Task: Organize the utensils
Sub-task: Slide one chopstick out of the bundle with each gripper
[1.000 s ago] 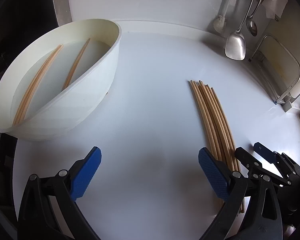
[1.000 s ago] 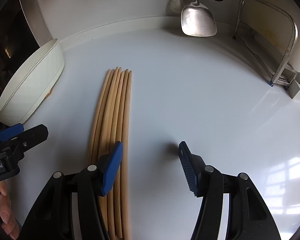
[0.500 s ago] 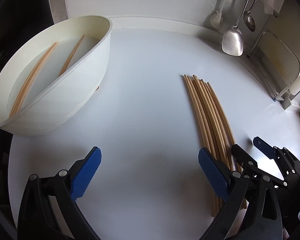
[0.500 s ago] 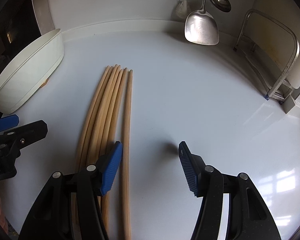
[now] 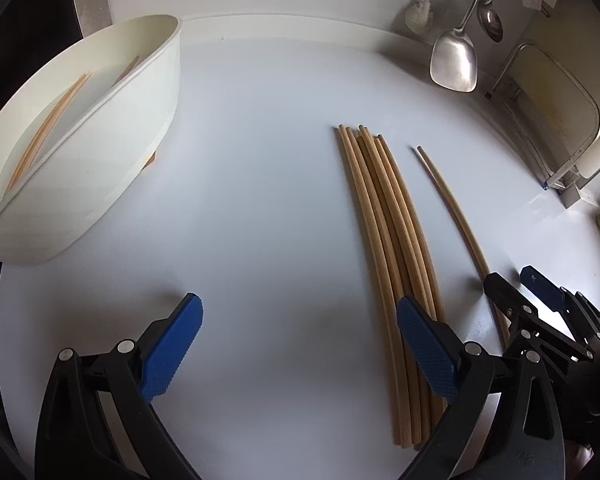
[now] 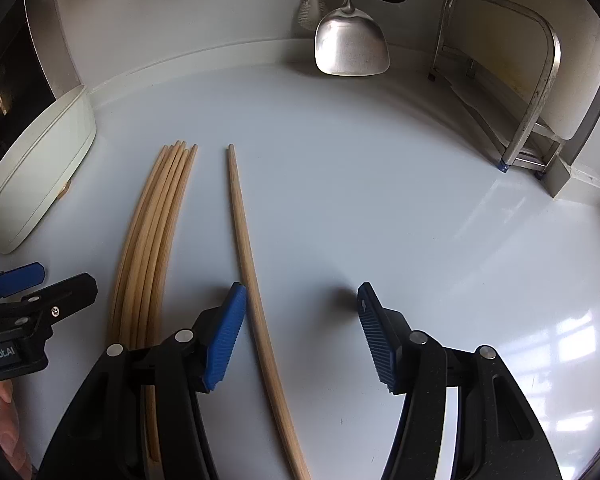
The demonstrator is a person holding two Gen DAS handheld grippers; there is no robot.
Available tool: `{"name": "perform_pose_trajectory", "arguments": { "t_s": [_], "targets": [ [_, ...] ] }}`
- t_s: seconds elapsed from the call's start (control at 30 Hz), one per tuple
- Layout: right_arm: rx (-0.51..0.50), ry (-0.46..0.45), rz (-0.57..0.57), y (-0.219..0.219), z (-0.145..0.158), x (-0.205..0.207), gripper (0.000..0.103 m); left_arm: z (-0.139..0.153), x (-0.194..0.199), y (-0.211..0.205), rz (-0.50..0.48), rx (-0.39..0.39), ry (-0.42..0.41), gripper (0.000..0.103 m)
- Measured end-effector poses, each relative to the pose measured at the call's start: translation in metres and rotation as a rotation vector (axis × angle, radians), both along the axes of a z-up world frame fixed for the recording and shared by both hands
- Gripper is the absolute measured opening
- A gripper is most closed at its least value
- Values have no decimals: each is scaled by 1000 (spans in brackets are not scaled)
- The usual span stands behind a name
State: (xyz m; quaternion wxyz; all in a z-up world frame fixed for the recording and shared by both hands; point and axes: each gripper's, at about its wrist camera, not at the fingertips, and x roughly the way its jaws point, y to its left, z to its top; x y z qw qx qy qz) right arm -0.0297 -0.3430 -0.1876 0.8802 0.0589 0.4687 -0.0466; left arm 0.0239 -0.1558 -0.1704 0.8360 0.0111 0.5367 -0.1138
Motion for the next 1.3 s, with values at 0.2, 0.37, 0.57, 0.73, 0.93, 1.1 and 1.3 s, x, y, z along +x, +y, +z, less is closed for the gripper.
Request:
{"name": "perform_pose_trajectory", "arguments": {
  "t_s": [0.2, 0.37, 0.57, 0.73, 0.93, 1.1, 1.3],
  "targets": [
    [9, -17, 2, -3, 4, -3, 56, -8, 3, -5, 13, 14, 19, 96],
    [14, -18, 2, -4, 4, -1, 56, -9, 3, -8, 13, 43, 13, 96],
    [10, -12, 2, -4, 3, 1, 56, -9, 3, -6, 21, 51, 4, 98],
    [5, -5, -5, -5, 1, 3, 56, -9, 2, -10, 11, 72, -2, 98],
    [6, -12, -5, -4, 3, 2, 56, -12, -3, -12, 2, 113, -5, 97],
    [-3, -14, 4, -2, 1, 2, 56, -11, -1, -2, 28, 109, -3, 97],
    [-5, -12, 1, 1, -1, 4, 56, -10, 4, 4, 43, 109, -17, 97]
  ]
}}
